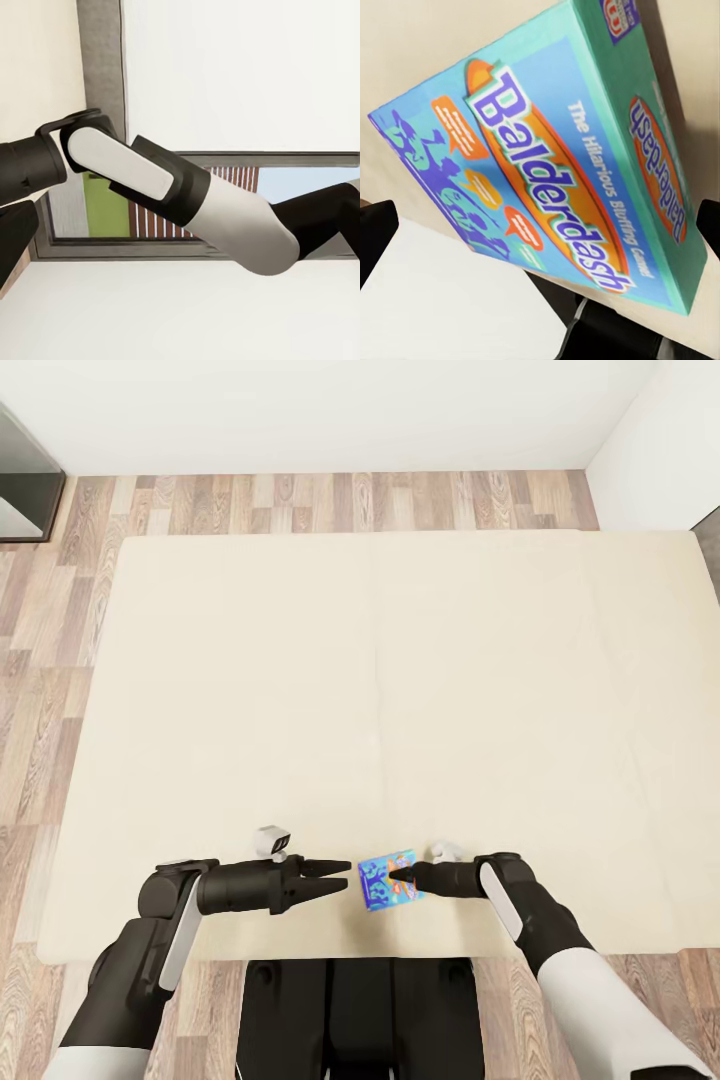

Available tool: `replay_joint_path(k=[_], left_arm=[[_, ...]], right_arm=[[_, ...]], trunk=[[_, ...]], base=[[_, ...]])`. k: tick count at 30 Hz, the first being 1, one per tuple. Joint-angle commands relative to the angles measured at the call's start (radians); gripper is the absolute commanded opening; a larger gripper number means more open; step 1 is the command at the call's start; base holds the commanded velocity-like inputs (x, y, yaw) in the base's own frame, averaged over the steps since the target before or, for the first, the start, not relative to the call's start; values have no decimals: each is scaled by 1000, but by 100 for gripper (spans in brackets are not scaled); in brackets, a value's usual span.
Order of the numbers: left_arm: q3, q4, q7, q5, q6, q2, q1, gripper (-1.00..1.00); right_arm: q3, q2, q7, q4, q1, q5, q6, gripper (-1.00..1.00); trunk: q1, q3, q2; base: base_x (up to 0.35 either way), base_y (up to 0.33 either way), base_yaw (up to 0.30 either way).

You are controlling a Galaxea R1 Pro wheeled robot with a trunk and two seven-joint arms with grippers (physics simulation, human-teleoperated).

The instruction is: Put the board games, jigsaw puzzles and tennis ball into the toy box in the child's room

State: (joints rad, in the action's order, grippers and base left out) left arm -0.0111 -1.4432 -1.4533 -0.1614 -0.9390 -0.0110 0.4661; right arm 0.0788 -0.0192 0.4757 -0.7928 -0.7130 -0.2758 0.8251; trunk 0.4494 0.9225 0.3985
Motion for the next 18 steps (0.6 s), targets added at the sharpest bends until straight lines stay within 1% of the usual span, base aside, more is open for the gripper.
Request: replay_joint_path(k=[1, 12, 18], left_arm=[[-1, 0, -4, 1, -11, 0, 0, 100], [-1, -1, -5, 0, -11, 9, 0, 100], [-1, 0, -6, -1, -11, 11, 0, 100]], right_arm=[[3, -1, 1, 0, 0, -1, 3, 100], [3, 0, 7, -1, 0, -3, 0, 100], [3, 24, 9, -2, 0, -4, -3, 100]], trunk=[[1, 1, 2], [1, 1, 2], [1, 1, 2]], base=[[0, 0, 0], [0, 0, 0], [0, 0, 0]])
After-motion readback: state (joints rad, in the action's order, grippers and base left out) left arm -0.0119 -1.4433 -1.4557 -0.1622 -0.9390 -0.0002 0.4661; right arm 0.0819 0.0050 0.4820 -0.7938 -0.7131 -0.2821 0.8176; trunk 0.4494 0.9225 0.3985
